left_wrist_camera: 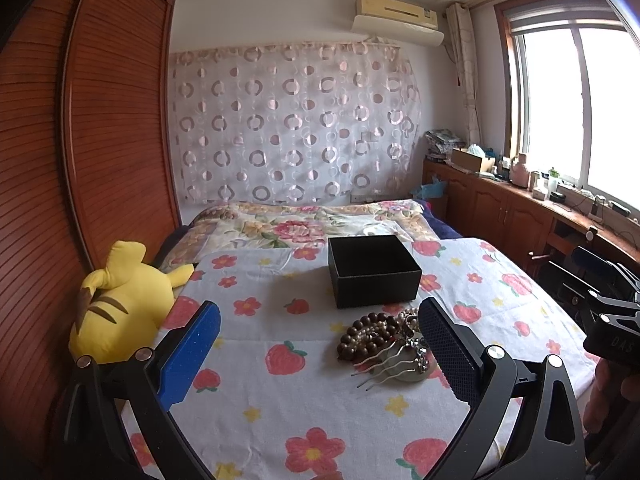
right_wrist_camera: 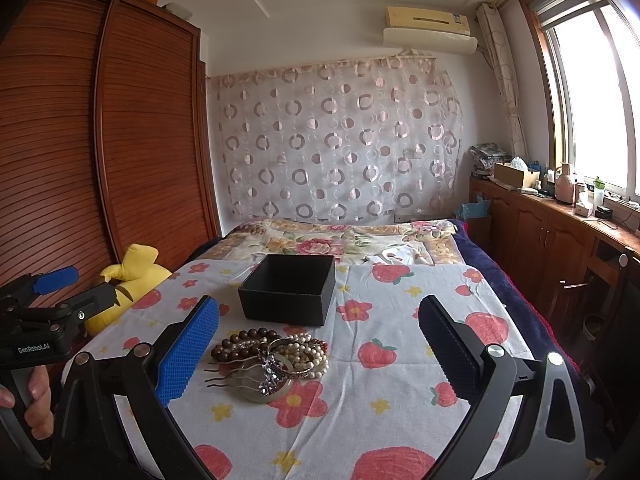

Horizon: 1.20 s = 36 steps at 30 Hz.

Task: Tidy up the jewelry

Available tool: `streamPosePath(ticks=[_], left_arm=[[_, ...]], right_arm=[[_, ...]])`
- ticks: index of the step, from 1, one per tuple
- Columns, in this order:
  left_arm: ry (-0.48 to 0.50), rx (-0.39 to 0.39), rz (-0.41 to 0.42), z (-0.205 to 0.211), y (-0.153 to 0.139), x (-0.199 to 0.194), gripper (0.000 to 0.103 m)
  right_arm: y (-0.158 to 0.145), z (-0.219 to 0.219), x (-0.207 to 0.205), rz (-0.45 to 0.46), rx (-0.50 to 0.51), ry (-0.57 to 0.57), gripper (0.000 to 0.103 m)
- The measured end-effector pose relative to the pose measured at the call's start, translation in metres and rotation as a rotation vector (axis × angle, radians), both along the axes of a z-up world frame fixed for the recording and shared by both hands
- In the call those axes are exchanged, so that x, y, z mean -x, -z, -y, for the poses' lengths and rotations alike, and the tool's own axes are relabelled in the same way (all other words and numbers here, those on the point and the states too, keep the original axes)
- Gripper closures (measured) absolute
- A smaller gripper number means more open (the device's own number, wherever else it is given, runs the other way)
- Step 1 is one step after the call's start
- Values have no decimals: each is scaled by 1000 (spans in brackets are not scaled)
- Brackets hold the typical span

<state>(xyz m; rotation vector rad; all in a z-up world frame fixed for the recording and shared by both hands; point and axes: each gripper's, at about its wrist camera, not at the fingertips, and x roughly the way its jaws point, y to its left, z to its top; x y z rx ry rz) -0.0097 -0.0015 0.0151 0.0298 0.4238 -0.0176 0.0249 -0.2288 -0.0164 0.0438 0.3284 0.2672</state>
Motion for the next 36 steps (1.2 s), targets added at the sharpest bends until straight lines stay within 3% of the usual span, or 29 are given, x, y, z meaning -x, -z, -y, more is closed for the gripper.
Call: streamPosePath(ticks=[36], left_arm=[[4,5,3,4,7,-1,7]], right_arm=[[-2,-3,1,2,3,-1,2]])
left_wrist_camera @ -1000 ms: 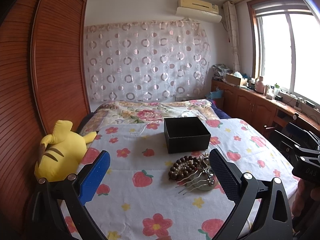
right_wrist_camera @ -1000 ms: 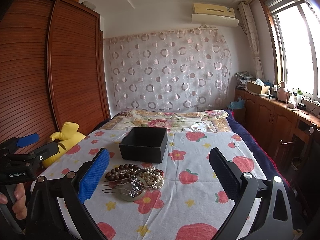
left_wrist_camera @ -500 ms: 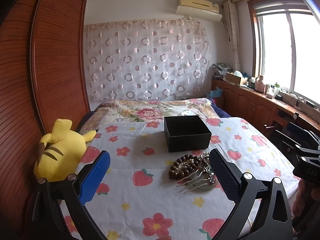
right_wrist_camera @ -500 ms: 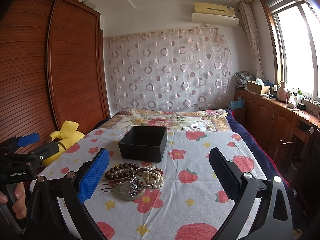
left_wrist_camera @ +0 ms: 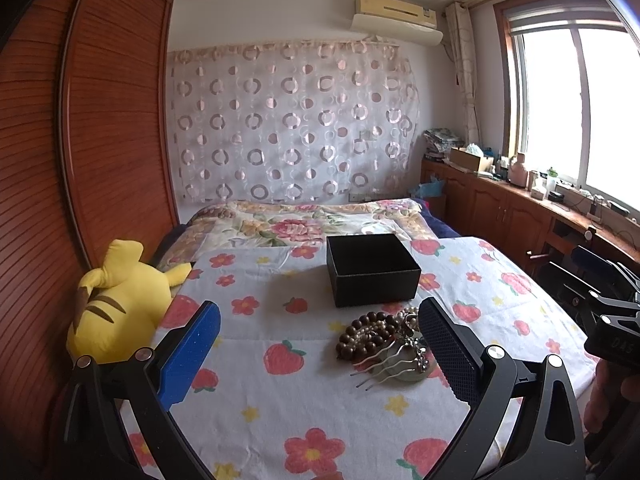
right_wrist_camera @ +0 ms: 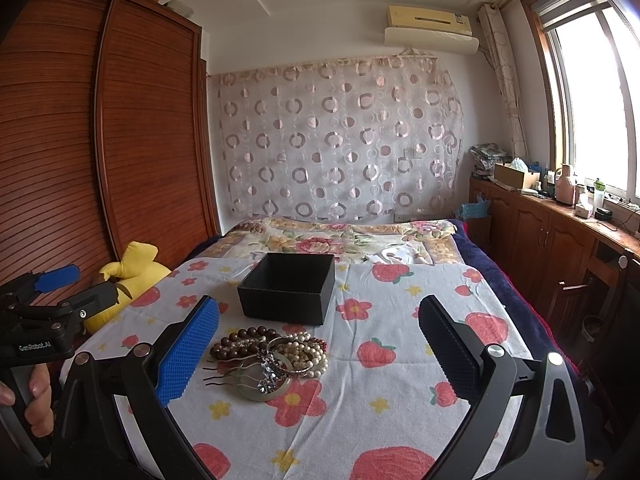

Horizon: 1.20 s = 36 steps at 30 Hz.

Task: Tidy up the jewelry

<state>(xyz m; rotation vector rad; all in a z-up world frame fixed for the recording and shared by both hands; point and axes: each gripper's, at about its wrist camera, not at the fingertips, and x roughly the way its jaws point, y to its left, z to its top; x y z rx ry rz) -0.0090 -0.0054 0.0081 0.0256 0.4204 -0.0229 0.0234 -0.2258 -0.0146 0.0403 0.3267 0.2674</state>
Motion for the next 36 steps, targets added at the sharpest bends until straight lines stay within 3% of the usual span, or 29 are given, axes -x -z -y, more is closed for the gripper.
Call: streamPosePath(ticks=[14,28,36], left_arm=[[2,5,-15,-1,5,-3,7],[61,27,-146,-8,53,-31,7],[66,50,-197,-19,68,-42,7]], right_arm=[[7,0,1,-6,3,-4,2],[36,6,-21,-82,42,-68,3],[63,-7,-46,-198,96,-205,30]])
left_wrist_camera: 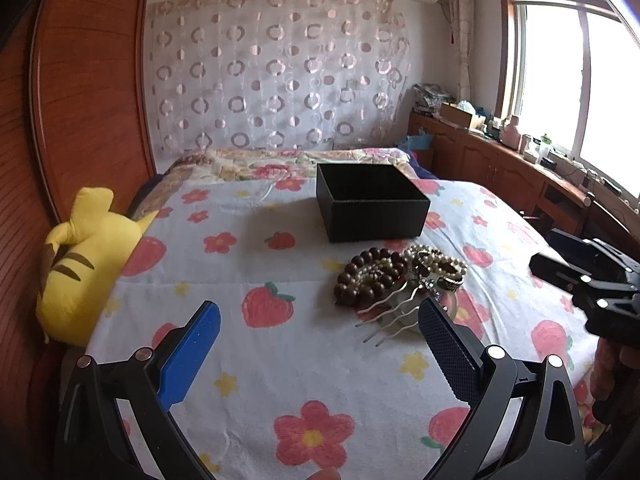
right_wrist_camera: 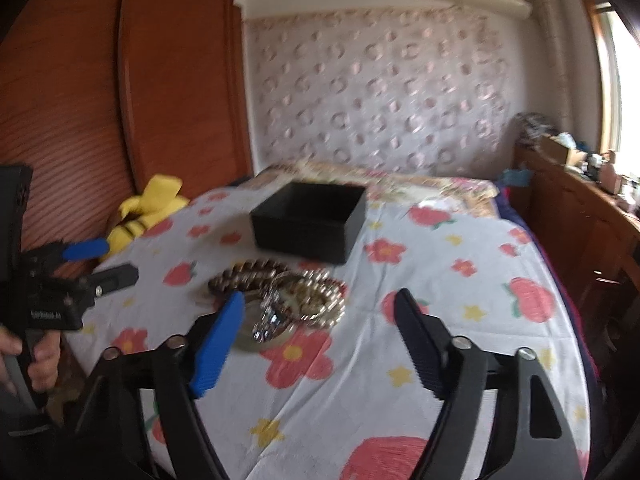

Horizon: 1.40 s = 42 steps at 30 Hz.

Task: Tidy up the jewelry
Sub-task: 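Reach the right gripper into the pile and grasp the pearl necklace, then lift the pearl necklace with the right gripper and carry it over the black box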

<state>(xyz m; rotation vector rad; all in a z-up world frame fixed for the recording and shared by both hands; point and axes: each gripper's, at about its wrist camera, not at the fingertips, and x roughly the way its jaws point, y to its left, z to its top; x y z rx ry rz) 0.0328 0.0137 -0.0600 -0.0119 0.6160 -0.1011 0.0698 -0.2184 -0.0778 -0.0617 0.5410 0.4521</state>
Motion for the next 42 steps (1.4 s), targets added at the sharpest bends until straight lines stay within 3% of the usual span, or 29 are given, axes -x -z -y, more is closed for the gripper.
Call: streamPosePath(ticks=[8,13,18,20,30,32,35,42], left_arm=[[-11,2,-31,-9,9,-5,7],[-18,3,-44,-11,12,-7,7],[-18,5,-48,-13,14,-8,7],[-18,4,-51,-13,14,-7,7],[-14,4,-49,-12,18,-6,7],[-13,6,-51,-12,18,-6,7],[-11,7,-53,-9,20,-5,7],[-11,8,-52,-9,20,-5,7]], right_arm=[[25,-24,-25,-88,85,-119,58],[31,-32,-38,-107,140,-154,60],[28,-17,-53,-135,113,-131,62],[29,-13,-64,-164,97,-133,70],[44,-9,-103,-339,-8,-121,74],[44,-10,-103,-360,-19,-133,80],[42,-14,-98,-351,-5,-148,94],[14,-14,-85,-219,38,-124,94]])
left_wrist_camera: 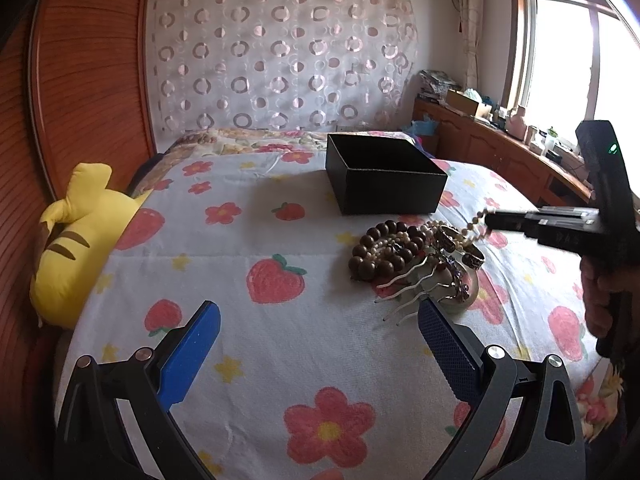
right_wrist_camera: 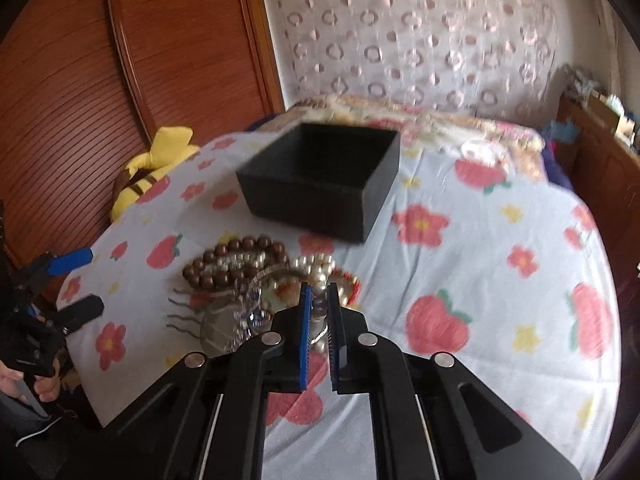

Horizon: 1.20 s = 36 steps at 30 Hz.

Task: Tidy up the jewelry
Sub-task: 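Lift the pearl necklace with the right gripper and carry it over the black box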

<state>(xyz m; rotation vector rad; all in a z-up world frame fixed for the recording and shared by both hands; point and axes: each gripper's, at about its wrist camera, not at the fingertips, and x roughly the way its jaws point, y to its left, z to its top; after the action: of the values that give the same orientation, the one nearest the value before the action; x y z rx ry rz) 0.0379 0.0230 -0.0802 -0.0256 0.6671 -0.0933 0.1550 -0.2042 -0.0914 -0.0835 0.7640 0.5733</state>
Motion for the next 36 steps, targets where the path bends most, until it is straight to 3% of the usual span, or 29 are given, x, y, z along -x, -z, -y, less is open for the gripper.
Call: streamPosePath(ticks=[11,22,30,36], left_arm=[[10,-2,-3,5,3,0,7],[23,2,-17,11,3,2,7],[55,15,-23,18,-1,-1,7],[174,28,-27,50,-11,-15,7]], right_arm=[[-78,8,26,196,-12,-34,95],[-140,28,52,334,-32,-16,94],[-155,45,60,370,-7,11,94],[-156,70,66,382,-1,50,94]])
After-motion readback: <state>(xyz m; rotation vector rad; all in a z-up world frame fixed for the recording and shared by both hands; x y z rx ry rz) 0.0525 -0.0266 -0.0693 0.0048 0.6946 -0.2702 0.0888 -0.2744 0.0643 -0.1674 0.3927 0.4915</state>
